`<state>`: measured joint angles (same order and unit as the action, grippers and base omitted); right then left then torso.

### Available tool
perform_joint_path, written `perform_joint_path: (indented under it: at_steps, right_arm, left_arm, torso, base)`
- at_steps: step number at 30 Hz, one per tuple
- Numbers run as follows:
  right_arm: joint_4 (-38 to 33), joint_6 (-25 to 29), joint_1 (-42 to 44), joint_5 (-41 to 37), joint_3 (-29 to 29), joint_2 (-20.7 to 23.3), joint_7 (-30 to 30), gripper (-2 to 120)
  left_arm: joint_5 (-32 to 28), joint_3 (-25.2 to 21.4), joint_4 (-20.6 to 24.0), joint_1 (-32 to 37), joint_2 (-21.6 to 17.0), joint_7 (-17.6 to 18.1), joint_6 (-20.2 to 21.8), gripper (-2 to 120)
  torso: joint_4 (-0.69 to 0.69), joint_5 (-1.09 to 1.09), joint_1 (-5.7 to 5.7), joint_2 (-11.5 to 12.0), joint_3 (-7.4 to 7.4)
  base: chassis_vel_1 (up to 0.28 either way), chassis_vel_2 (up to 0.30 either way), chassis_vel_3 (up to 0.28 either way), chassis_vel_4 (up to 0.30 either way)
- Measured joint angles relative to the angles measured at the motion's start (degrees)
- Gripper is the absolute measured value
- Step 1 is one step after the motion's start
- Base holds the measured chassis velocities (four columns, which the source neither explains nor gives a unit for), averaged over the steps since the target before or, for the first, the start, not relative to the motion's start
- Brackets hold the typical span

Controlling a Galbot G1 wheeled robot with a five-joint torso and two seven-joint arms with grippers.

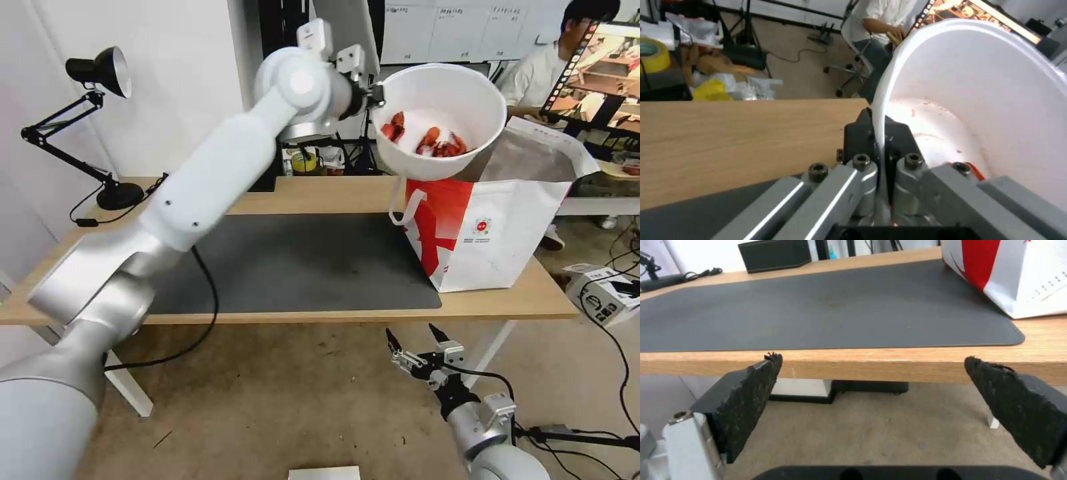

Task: Pick up the trash from the table and place it into the takeout bag.

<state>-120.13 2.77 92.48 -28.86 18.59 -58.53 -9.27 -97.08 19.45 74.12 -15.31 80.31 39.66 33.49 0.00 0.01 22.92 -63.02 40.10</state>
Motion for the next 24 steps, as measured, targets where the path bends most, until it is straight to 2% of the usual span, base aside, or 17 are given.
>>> perform_joint_path:
  at_steps: [4, 6, 12, 17, 24]
  right_arm:
    - [0.00, 0.00, 0.00, 0.00, 0.00, 0.00, 0.00, 100]
    - [0.00, 0.00, 0.00, 0.00, 0.00, 0.00, 0.00, 100]
    - [0.00, 0.00, 0.00, 0.00, 0.00, 0.00, 0.00, 100]
    - [0.00, 0.00, 0.00, 0.00, 0.00, 0.00, 0.00, 100]
    - [0.00, 0.00, 0.00, 0.00, 0.00, 0.00, 0.00, 100]
  left_arm:
    - [0.16, 0.12, -1.96, -0.24, 2.63, 1.51, -1.54, 0]
    - [0.43, 0.01, -4.74, -0.27, 6.76, 4.85, -5.83, 0]
    - [1.30, -0.89, -7.32, -0.22, 10.37, 5.78, -9.79, 0]
    - [4.47, 1.32, -7.44, 0.66, 11.29, 7.39, -12.85, 0]
    - [9.78, 4.20, -7.73, 2.16, 11.18, 7.89, -15.67, 0]
  torso:
    - [-0.01, 0.00, 0.00, 0.00, 0.00]
    - [-0.01, 0.00, 0.00, 0.00, 0.00]
    - [-0.01, 0.00, 0.00, 0.00, 0.00]
    - [0.00, 0.00, 0.00, 0.00, 0.00]
    - [0.00, -0.01, 0.00, -0.01, 0.00]
  base:
    - [0.000, 0.000, 0.000, 0.000]
    - [0.000, 0.000, 0.000, 0.000]
    - [0.000, 0.000, 0.000, 0.000]
    - [0.000, 0.000, 0.000, 0.000]
    - [0.000, 0.000, 0.000, 0.000]
